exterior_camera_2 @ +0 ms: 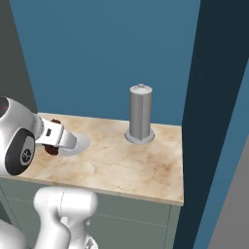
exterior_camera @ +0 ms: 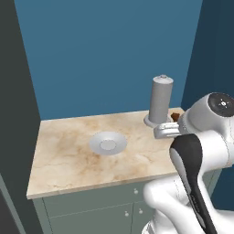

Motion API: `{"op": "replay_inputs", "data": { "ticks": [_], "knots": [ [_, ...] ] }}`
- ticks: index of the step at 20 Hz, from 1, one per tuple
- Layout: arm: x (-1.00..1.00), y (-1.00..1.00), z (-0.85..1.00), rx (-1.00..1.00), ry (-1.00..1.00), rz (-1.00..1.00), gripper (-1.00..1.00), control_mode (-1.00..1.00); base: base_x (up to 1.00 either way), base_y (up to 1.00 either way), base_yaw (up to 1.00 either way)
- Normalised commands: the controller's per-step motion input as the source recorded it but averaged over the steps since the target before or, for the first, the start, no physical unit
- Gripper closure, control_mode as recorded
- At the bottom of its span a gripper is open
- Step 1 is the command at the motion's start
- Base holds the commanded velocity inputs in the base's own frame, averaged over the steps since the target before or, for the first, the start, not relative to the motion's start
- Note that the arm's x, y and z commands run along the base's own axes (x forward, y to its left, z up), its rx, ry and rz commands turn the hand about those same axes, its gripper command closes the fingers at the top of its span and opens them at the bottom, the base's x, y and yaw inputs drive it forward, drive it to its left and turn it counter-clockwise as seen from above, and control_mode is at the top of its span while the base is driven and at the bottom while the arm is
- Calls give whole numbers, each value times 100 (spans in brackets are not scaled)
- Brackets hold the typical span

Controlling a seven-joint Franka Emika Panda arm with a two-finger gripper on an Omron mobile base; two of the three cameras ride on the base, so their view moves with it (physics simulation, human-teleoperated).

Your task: Place the chicken drumstick on the counter behind the older chicken drumstick on the same shelf of the fridge to maintain FIFO order. Close the fridge door when finished.

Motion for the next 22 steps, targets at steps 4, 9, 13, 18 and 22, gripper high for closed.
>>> {"op": "replay_inputs", "data": {
  "ticks": [4,9,13,18,22],
  "knots": [
    [0,0,0,0,0,0,100,-100,0,0,0],
    [0,0,-1,0,0,0,100,-100,0,0,0],
    [-8,1,-9,0,1,0,100,100,-12,4,0],
    [0,0,0,0,0,0,100,100,-95,20,0],
    [0,0,0,0,0,0,100,100,-100,18,0]
  ]
}}
